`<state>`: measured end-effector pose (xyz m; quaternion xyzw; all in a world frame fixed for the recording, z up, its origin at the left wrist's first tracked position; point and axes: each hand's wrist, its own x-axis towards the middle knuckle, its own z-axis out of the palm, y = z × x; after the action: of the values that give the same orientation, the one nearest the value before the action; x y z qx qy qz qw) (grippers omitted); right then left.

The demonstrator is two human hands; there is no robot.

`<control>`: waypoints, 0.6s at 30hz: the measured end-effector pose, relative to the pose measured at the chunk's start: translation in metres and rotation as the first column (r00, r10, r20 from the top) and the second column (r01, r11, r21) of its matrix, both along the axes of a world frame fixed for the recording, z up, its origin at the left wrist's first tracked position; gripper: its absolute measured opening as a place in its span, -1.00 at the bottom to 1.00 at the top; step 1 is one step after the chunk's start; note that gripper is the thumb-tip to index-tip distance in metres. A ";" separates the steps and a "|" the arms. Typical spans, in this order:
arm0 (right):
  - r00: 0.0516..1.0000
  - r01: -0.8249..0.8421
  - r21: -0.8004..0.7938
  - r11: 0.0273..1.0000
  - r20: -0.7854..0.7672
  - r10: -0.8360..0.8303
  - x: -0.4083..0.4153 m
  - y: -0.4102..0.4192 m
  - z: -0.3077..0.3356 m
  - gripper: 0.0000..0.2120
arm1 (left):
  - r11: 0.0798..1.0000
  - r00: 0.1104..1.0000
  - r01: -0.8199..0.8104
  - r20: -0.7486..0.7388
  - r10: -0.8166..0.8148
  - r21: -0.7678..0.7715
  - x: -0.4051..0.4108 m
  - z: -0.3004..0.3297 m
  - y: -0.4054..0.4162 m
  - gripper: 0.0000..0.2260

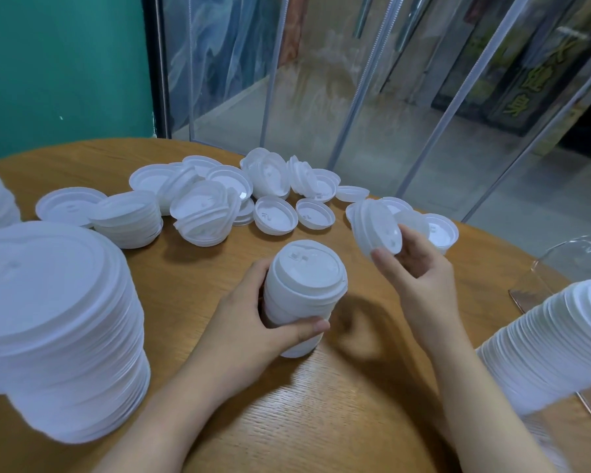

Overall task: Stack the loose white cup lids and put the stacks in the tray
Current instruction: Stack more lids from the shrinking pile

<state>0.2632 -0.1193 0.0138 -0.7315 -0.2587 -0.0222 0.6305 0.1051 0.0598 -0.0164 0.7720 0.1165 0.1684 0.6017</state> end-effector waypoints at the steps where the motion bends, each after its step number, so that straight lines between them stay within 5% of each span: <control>1: 0.999 -0.040 0.042 0.998 0.003 0.040 -0.005 0.001 0.005 -0.54 | 1.000 1.000 -0.006 0.002 0.006 0.003 0.000 -0.001 0.000 -0.39; 7: 0.961 -0.235 0.013 0.972 0.152 0.230 -0.028 0.006 0.013 -0.42 | 1.000 1.000 -0.016 -0.001 0.016 -0.010 0.000 -0.001 -0.001 -0.36; 11: 0.945 -0.165 -0.166 0.972 0.257 0.205 -0.034 0.011 0.006 -0.35 | 1.000 1.000 -0.019 0.003 0.019 -0.015 0.001 0.000 -0.002 -0.36; 18: 0.932 -0.150 -0.249 0.957 0.287 0.221 -0.039 0.017 0.004 -0.49 | 1.000 1.000 -0.014 0.001 0.014 -0.013 0.001 -0.001 -0.001 -0.36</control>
<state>0.2243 -0.1024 0.0178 -0.7569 -0.4239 -0.0483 0.4951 0.1062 0.0584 -0.0176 0.7671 0.1226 0.1724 0.6057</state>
